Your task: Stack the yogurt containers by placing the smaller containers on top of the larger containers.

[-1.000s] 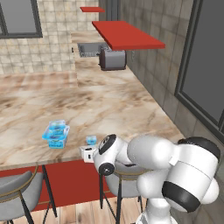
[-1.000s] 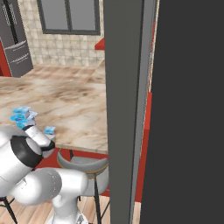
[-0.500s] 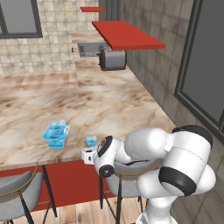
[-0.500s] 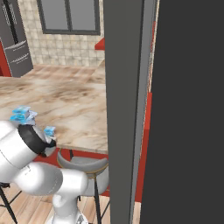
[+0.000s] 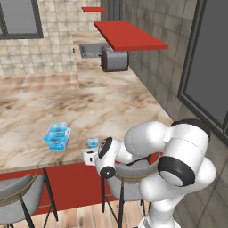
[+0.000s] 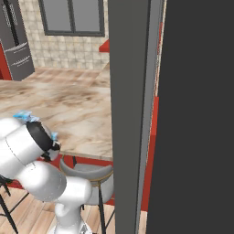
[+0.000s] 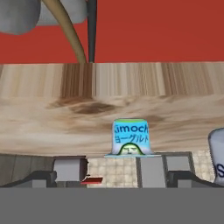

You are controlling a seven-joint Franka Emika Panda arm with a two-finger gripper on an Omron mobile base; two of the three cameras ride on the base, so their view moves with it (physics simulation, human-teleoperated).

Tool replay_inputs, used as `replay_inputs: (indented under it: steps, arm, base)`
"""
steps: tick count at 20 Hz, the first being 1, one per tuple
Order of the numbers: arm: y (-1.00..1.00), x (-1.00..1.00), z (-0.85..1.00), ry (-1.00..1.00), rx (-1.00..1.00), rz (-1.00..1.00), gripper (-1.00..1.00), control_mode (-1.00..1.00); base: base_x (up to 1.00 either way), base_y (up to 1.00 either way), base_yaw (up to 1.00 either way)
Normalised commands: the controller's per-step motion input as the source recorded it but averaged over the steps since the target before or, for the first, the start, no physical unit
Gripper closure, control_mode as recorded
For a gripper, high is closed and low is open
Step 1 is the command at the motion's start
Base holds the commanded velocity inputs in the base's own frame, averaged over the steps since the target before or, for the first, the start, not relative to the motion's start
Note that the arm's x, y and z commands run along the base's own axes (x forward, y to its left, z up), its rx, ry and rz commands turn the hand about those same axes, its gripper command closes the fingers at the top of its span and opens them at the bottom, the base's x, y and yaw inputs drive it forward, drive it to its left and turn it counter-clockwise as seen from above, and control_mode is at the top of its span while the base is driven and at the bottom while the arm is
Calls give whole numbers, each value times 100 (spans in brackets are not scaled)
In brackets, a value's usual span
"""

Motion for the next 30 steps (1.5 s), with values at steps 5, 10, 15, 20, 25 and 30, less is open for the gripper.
replay_inputs:
  steps: [5, 10, 15, 20, 25, 30]
  arm:
    - [0, 19, -10, 0, 0, 0, -100, -100]
    - [0, 22, -16, 0, 0, 0, -100, -100]
    - [0, 12, -19, 0, 0, 0, -100, -100]
    - [0, 8, -16, 0, 0, 0, -100, -100]
    - [5, 17, -4, 0, 0, 0, -100, -100]
    - [14, 23, -2, 0, 0, 0, -100, -100]
  base:
    - [0, 0, 0]
    - [0, 0, 0]
    - [0, 0, 0]
    - [0, 0, 0]
    - [0, 0, 0]
    - [0, 0, 0]
